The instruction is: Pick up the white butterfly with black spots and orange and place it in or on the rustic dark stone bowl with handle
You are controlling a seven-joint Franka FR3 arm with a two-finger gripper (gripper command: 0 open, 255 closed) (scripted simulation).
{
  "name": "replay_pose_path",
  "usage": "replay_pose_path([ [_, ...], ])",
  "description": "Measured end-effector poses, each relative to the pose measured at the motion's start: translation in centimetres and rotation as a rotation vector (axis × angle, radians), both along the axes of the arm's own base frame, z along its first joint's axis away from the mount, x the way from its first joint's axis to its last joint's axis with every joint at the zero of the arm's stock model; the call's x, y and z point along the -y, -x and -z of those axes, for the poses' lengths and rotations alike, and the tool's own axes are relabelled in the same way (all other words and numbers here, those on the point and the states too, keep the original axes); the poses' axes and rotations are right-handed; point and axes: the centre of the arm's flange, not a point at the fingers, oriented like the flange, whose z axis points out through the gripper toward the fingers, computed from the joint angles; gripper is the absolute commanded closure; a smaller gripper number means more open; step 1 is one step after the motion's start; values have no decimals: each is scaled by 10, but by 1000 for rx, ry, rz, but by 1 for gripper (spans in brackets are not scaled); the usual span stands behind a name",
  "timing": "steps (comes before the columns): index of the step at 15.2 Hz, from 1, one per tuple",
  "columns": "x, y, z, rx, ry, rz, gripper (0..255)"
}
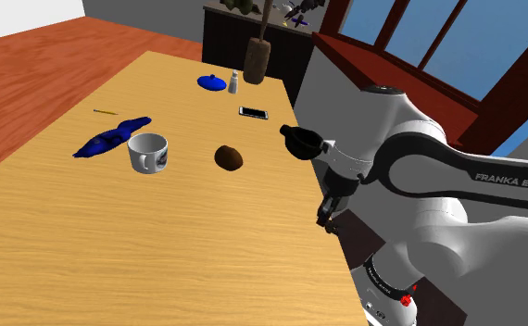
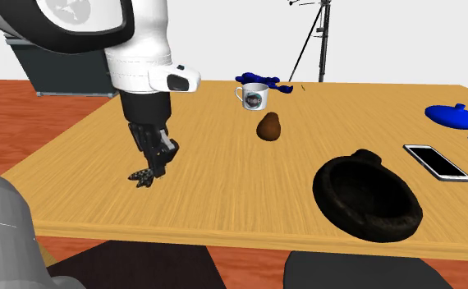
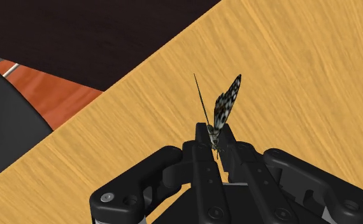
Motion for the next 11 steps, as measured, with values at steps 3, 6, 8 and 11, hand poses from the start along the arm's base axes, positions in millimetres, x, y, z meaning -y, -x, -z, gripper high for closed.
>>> replay_pose_path([
  [3,1,1,-16,0,0,0,255],
  [6,0,1,-31,0,0,0,255],
  [8,1,1,-42,0,0,0,255],
  [11,1,1,-58,0,0,0,255],
])
